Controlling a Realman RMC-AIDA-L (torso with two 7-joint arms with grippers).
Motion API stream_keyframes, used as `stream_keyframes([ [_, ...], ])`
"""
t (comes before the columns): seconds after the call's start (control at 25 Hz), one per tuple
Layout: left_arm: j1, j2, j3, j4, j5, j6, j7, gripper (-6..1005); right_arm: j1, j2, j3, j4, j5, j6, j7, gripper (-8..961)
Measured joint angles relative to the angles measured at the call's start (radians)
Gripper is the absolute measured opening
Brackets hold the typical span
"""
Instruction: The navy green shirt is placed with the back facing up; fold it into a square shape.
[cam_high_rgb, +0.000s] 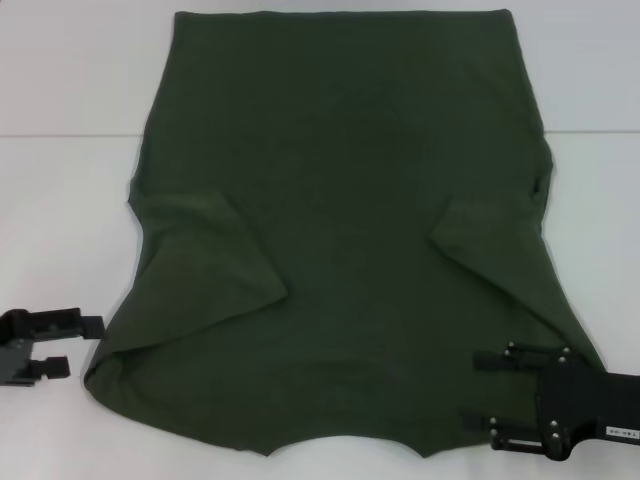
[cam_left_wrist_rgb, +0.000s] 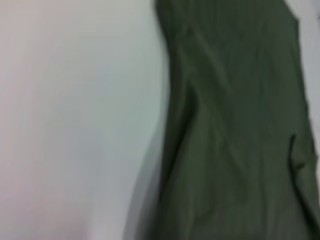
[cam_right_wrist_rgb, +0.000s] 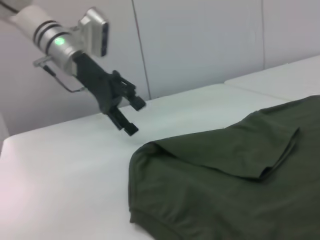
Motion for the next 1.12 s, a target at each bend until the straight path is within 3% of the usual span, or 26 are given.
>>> stream_keyframes([
  [1.12,-0.039,0.009,0.054,-0.092,0.043,-0.091,-0.006,920,0.025,0.003,-0.044,0.003,-0.007,0.015,-0.008,755],
])
